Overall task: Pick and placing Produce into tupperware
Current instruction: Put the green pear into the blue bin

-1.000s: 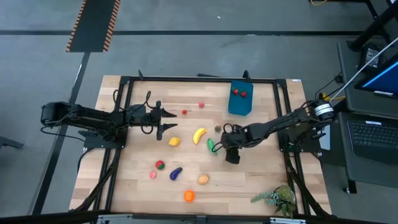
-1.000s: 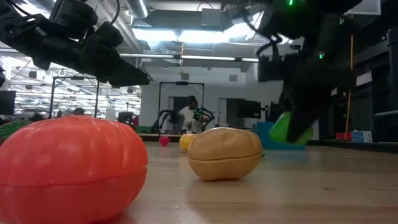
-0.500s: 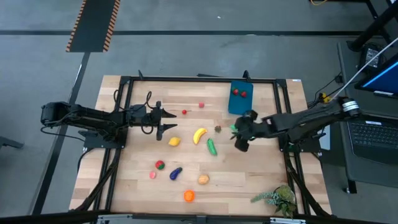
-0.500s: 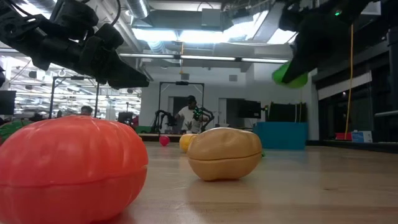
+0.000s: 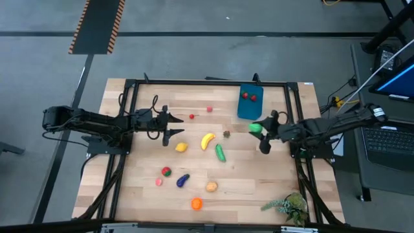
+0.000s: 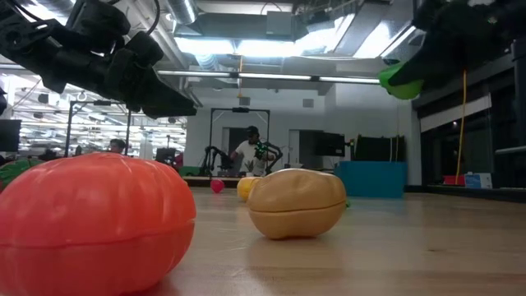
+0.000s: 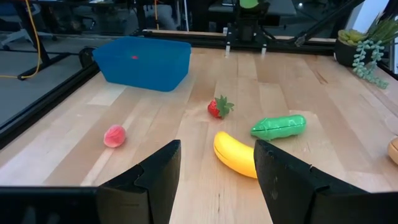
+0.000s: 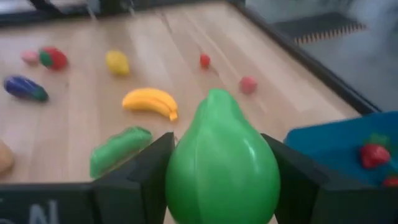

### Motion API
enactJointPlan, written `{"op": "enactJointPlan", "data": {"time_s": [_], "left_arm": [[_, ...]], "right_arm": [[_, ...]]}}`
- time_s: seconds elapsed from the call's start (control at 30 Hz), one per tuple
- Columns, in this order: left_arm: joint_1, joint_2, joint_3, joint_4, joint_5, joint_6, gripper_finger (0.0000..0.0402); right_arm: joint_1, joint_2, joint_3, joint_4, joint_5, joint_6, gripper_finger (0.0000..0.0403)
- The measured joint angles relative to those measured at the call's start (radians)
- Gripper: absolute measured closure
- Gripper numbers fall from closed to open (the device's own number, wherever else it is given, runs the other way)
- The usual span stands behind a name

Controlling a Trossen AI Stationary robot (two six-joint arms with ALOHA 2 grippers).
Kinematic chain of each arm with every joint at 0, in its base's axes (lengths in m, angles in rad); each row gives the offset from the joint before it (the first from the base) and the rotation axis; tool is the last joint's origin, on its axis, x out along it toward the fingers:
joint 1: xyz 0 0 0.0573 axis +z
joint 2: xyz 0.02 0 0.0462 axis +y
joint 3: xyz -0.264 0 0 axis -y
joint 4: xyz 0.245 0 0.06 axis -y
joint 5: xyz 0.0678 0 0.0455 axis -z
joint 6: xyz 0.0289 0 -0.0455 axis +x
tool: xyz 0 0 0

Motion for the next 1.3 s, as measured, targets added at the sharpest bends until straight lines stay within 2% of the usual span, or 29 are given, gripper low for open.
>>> {"op": "enactJointPlan", "data": {"time_s": [0.23, 0.53, 0.8, 1.13, 1.2, 1.3], "left_arm": [[0.000, 0.000, 0.000, 0.000, 0.000, -0.002, 0.0205], [0.000, 0.000, 0.000, 0.001, 0.000, -0.026, 0.0205], [0.000, 0.000, 0.000, 0.002, 0.000, -0.051, 0.0206], [0.000, 0.000, 0.000, 0.002, 0.000, -0.052, 0.0206], [0.000, 0.000, 0.000, 0.002, 0.000, -0.052, 0.0206], [0.000, 0.000, 0.000, 0.002, 0.000, -0.052, 0.0206]], "right_arm": [[-0.002, -0.208, -0.142, 0.178, -0.041, -0.137, 0.0193], [-0.003, -0.398, -0.200, 0.179, -0.194, -0.259, 0.0193], [-0.003, -0.498, -0.231, 0.159, -0.195, -0.285, 0.0193], [-0.003, -0.533, -0.232, 0.173, -0.192, -0.329, 0.0193], [-0.004, -0.533, -0.232, 0.186, -0.152, -0.325, 0.0193], [-0.004, -0.532, -0.232, 0.184, -0.040, -0.318, 0.0193]]}}
